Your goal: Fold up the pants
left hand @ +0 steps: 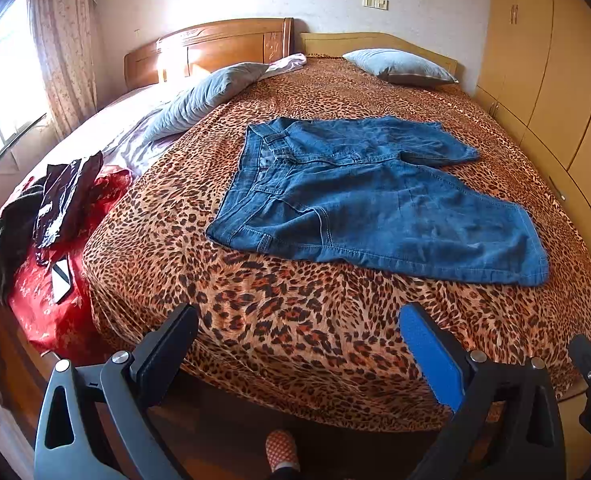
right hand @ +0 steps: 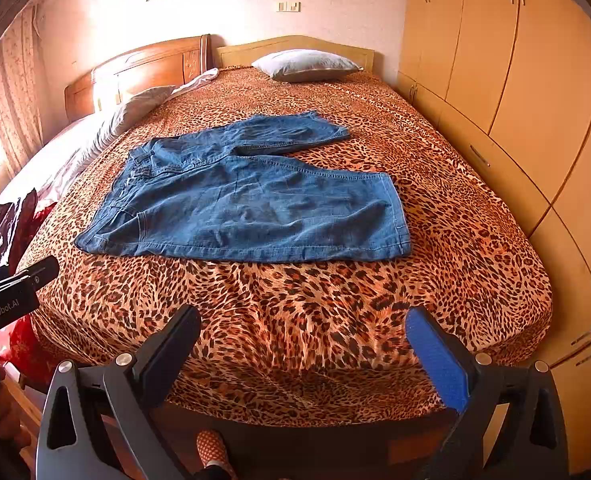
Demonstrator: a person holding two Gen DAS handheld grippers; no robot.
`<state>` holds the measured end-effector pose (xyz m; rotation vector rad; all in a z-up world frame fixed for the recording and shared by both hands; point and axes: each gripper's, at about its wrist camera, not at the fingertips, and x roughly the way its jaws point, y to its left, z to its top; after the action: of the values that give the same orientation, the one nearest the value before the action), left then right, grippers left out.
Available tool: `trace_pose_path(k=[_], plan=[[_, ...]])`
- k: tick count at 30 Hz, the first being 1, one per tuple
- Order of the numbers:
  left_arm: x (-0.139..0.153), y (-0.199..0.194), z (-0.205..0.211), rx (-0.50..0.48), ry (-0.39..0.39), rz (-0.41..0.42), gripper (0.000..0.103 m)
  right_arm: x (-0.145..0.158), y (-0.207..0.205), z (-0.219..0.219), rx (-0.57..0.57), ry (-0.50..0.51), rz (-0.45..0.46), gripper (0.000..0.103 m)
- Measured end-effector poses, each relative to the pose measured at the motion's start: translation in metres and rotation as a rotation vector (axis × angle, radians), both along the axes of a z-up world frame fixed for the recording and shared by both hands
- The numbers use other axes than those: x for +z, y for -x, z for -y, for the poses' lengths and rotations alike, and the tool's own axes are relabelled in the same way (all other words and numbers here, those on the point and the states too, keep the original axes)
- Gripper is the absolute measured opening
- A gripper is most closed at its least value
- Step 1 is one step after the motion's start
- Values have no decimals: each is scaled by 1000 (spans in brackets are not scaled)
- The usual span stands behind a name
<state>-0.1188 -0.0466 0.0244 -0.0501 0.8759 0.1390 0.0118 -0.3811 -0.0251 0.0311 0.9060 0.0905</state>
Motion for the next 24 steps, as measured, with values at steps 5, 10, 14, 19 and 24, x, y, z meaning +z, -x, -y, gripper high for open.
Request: trace_pose_path(k=[5,10,14,19,24], plan=[[1,1,2,-6,1,-4,102,0,1,1,-4,-4,0,103],[0,-1,2,-9,0,-13,102,1,1,1,-5,-5,2,103],[-1,-2,3,-8,3,-13,102,0,1,-2,-3,-1,-3,103],[-3,-5,1,-16,1,-16,102,-1,0,-6,-4,4,-7,103],[-6,-11,-2,-20,4,-23,102,-3,-4,-11,-3,10,-15,103]])
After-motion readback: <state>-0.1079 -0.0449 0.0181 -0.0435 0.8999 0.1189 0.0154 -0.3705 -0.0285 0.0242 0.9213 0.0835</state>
